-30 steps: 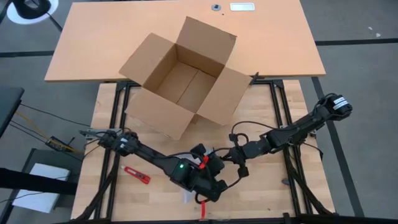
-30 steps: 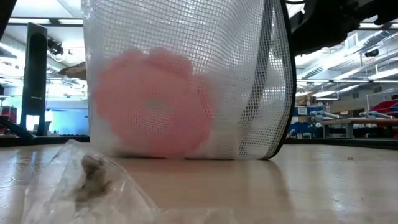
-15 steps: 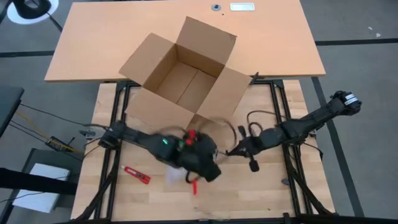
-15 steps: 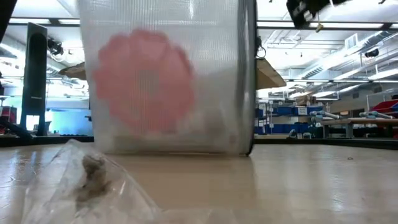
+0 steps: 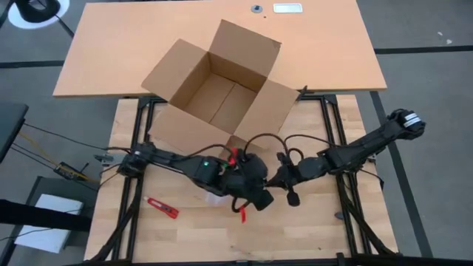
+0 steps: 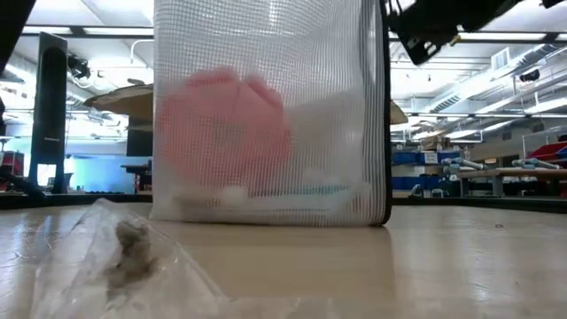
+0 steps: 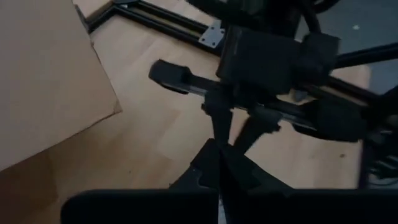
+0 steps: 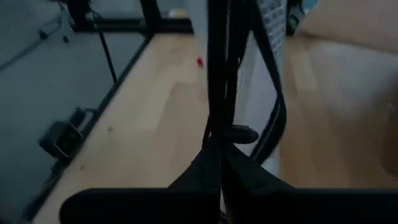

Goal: Unpack boxes
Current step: Close the zip bag

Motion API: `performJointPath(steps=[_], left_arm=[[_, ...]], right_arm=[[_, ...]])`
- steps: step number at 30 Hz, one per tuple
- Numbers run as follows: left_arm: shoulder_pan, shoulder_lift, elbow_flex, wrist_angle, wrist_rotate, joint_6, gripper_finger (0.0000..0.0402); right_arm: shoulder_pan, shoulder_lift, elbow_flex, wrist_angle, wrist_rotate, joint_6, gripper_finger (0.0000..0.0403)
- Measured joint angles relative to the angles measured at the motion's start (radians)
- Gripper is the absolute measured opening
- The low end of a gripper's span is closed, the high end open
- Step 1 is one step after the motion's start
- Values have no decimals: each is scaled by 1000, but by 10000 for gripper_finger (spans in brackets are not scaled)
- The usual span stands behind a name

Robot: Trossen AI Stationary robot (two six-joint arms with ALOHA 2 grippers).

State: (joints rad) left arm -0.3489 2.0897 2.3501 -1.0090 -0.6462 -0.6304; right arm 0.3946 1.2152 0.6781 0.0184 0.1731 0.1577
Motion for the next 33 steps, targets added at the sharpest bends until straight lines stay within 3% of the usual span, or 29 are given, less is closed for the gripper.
performJointPath(steps=[8,13,16,22,28,33], left_arm=[[4,51,7,40,-131,73,1],[2,-229,6,-12,-37,67,1],[0,-272,28,-14,-26,17,4],[-14,-125,-13,-90,55,-48,11],[-26,-220,-21,-38,67,-126,13],[-6,-136,-41,-10,95,-130,29]], right_arm=[[-3,58,-23,-180,-14,-2,0],[-3,44,-7,-176,-2,-1,0],[2,53,-20,-219,3,-1,0],[5,26,-8,-209,3,-3,0],[4,5,22,-199,5,-30,0],[-9,-3,44,-204,6,-21,0]])
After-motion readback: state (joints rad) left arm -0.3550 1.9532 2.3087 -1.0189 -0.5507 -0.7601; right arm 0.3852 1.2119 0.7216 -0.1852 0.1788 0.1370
